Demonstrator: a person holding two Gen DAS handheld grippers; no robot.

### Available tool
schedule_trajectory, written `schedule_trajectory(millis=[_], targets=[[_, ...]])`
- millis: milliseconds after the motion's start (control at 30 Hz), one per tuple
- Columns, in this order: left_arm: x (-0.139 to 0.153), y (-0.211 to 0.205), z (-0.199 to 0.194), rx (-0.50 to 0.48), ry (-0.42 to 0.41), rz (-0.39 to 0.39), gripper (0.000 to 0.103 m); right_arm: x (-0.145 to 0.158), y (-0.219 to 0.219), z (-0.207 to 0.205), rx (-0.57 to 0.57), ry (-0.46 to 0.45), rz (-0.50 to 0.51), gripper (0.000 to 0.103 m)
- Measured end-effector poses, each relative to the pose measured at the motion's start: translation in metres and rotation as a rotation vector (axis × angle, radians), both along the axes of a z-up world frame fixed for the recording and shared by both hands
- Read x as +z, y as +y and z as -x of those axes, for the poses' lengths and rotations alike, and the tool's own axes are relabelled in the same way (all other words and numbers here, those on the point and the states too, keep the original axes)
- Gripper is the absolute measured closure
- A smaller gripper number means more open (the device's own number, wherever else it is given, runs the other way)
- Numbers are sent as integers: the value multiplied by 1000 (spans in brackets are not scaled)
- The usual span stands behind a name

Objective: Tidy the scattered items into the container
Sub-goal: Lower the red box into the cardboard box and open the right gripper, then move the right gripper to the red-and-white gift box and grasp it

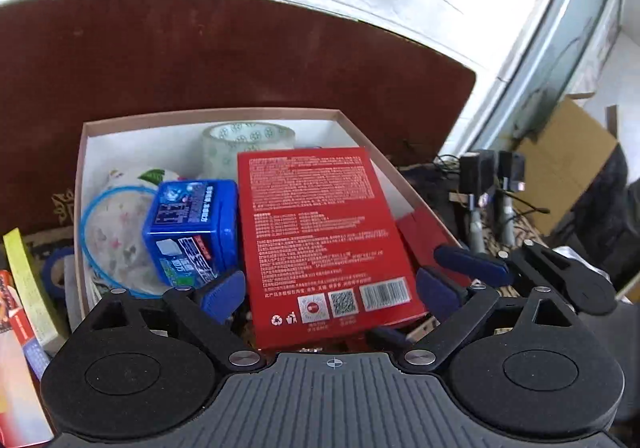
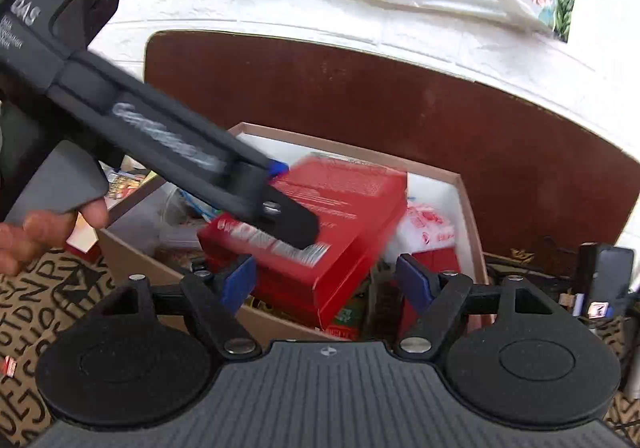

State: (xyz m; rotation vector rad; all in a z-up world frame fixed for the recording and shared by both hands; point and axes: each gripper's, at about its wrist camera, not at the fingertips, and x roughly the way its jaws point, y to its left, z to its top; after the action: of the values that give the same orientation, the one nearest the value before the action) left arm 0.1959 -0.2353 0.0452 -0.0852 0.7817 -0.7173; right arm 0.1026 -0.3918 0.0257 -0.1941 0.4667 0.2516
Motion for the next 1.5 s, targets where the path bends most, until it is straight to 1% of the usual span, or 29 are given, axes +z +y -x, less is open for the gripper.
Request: schedule_trajectory(millis=[100,133,233,300,367,400,433,500,600,667,733,800,833,933,1000,1067,1100,1233,1300,1500], targets=[[-3,-2,-3,-22,14,-1,8,-4,1,4,16,1,23,25],[-4,-3,-3,-29,30,0,8,-6,2,6,18,-4,37,28],[-5,-10,0,-58,8,-15,7,-8,4,6,19,-7,55,29],[-8,-14,-1,-64,3,-20,7,-9,-1,-3,6,5,45,30],[-12,-17,-2,-67,18,-16,7,-11,-7,-9,-23,24,23,32],[-14,-19,-2,-71,29,-17,7,-12,-9,-11,-40,34,10,41],[-17,-21,-3,-72,43,-22,7,-13,-11,-14,-51,40,-2,43],[-23,-21,-2,-72,60,-23,7,-13,-10,-15,-43,51,-10,43],[-24,-17,4,-73,44,-28,5,-11,-2,-7,-3,25,3,41],[-23,-14,9,-63,29,-44,0,-10,3,-3,14,7,12,35],[-21,-12,15,-48,19,-54,0,-8,9,2,22,-8,18,21],[-20,-7,21,-44,25,-52,0,-7,15,4,14,-15,33,14],[-20,-5,23,-40,34,-51,0,-5,18,6,5,-20,40,13],[-17,5,36,-14,42,-37,0,1,25,17,-31,-25,36,4],[-14,18,50,5,34,-4,0,7,30,29,-38,-34,20,3],[-11,32,69,32,-34,18,0,11,38,42,-30,-47,3,2],[-11,39,77,43,-44,27,0,13,43,48,-24,-51,-2,1],[-18,78,101,92,24,93,0,13,70,70,17,-56,-21,1],[-24,101,114,125,30,111,0,8,87,75,48,-48,-28,1],[-49,175,148,266,41,96,0,-14,148,88,183,45,-91,1]])
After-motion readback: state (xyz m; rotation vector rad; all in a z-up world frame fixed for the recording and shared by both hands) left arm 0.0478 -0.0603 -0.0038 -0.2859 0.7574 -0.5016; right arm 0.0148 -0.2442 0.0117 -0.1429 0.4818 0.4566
